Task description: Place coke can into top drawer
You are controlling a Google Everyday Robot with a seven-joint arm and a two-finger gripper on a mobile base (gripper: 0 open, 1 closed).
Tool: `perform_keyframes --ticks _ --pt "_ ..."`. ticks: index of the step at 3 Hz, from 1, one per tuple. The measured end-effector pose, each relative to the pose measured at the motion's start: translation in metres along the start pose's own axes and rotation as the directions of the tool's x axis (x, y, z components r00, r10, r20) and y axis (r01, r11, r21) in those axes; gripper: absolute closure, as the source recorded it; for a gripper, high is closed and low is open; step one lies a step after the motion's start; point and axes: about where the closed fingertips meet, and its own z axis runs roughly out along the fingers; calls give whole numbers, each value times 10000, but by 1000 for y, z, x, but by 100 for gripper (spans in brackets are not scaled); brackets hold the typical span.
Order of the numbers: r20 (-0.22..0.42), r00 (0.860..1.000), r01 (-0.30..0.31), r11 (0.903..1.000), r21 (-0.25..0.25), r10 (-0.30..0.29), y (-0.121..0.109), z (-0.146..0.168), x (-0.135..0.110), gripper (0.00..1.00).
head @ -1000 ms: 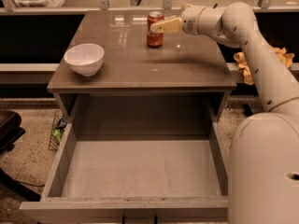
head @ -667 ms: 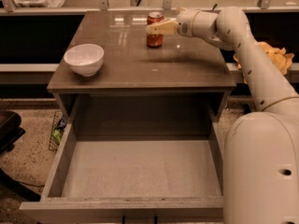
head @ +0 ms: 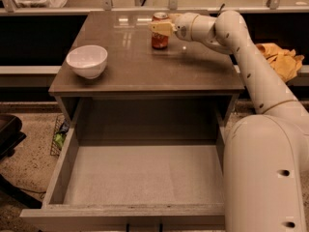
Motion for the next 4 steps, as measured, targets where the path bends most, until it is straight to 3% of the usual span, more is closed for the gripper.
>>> perform_keyframes --ticks 2,3,4 --pt "-12 10000 -22 10000 -92 22 4 6 2 87" --pt "-25 10000 57 9999 -94 -57 6 5 -5 100" --pt "-38 9995 303 9995 15 -302 11 -16 -27 100"
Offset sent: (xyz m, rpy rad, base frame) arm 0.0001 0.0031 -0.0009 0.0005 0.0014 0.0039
